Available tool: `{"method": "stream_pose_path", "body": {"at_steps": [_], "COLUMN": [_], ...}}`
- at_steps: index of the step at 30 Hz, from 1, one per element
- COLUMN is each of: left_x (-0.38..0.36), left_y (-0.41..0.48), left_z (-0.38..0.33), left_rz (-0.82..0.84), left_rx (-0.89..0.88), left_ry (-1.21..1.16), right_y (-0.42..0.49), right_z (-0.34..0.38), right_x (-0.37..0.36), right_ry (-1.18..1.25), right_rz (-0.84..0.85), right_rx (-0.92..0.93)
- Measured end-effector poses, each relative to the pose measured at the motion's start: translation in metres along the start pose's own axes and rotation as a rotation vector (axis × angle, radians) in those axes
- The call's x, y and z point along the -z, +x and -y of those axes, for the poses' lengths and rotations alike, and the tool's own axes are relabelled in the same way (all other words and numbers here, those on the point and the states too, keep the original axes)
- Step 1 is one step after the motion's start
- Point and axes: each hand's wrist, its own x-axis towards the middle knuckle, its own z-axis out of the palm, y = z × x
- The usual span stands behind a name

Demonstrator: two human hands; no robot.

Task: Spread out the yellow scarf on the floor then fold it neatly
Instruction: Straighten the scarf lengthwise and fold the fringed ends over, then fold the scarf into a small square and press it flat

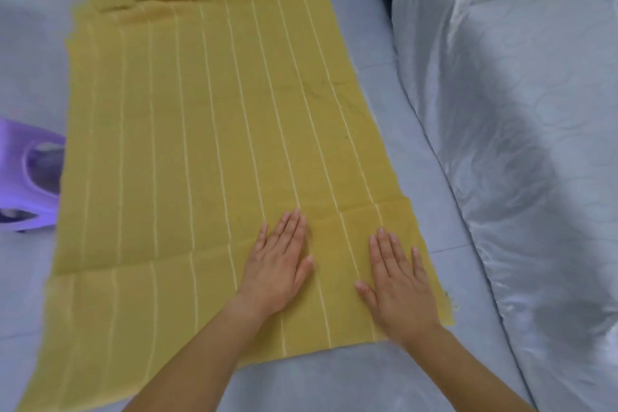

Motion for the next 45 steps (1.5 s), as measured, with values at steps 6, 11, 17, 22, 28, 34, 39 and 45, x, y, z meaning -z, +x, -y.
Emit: {"method": "stream_pose_path", "body": {"at_steps": [6, 11, 17, 22, 28, 34, 39, 45], "left_x": [0.022, 0.022, 0.009, 0.006, 0.028, 0.040, 0.052, 0.030], "left_y": [-0.101, -0.157, -0.209, -0.221, -0.192, -0.184, -0.205, -0.246], "left_z": [0.109, 0.186, 0.255, 0.287, 0.330, 0.350, 0.329, 0.291], "left_rz": [0.043, 0.121, 0.132, 0.019, -0.090, 0.030, 0.008, 0.059], "left_rx": [0.273, 0.426, 0.574, 0.548, 0.477, 0.496, 0.793, 0.959], "left_ry": [0.026, 0.049, -0.041, -0.205, -0.457, -0.778, -1.394, -1.350], "right_y": [0.026, 0.040, 0.064, 0.090, 0.108, 0.105, 0.101, 0.102], "right_z": [0.122, 0.226, 0.330, 0.398, 0.444, 0.441, 0.440, 0.441], "right_x": [0.012, -0.002, -0.015, -0.024, -0.042, -0.052, -0.048, -0.045], "right_ry": [-0.025, -0.074, -0.050, 0.105, 0.153, 0.347, 0.453, 0.388], "right_rz": [0.051, 0.085, 0.164, 0.210, 0.155, -0.025, 0.037, 0.036], "right_rx": [0.229, 0.393, 0.479, 0.553, 0.580, 0.621, 0.531, 0.508]}}
